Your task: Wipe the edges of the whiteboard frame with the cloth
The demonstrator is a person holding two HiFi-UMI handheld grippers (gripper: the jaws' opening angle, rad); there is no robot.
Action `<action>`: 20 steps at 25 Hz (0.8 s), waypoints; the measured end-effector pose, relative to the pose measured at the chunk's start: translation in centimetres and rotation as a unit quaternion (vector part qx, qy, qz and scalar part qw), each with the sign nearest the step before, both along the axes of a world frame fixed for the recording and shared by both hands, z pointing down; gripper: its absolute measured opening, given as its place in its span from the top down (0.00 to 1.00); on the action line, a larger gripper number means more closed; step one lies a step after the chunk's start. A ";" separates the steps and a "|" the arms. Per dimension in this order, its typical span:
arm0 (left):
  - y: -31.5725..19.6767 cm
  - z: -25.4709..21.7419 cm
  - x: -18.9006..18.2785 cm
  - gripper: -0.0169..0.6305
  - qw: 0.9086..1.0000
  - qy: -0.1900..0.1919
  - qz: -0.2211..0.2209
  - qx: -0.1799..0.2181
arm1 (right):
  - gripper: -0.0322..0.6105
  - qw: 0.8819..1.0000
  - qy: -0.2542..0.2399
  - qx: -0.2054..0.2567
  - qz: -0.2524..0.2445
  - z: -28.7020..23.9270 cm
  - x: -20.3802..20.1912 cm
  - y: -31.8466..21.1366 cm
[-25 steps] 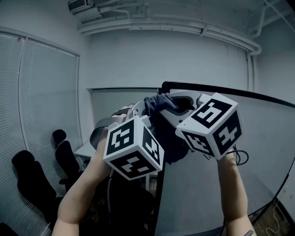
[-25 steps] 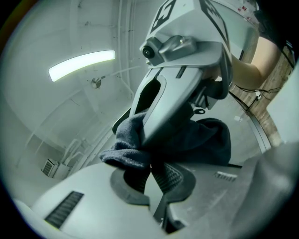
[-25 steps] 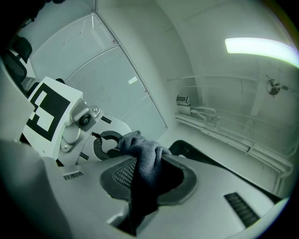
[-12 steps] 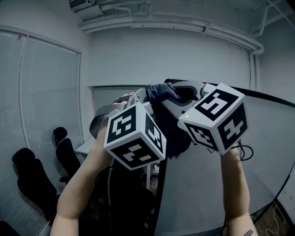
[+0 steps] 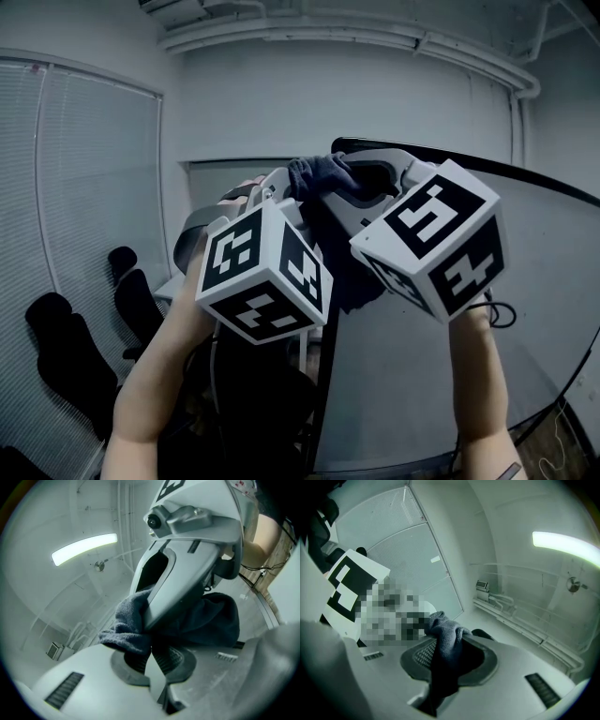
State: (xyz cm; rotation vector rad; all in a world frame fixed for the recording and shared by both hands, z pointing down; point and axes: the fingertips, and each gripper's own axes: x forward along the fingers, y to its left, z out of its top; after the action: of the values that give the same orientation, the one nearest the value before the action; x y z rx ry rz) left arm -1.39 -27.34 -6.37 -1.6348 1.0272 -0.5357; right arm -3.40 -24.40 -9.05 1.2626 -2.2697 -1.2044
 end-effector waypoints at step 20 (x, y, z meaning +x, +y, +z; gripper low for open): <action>-0.4 4.1 -0.2 0.95 1.000 0.003 0.002 -0.020 | 0.80 0.999 0.027 -0.008 0.026 4.0 -0.5 -0.3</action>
State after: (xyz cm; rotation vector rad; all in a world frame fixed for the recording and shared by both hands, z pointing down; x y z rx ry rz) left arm -1.54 -27.70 -2.28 -1.6738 1.0224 -0.5517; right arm -3.95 -24.71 -5.08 1.2604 -2.1915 -1.1839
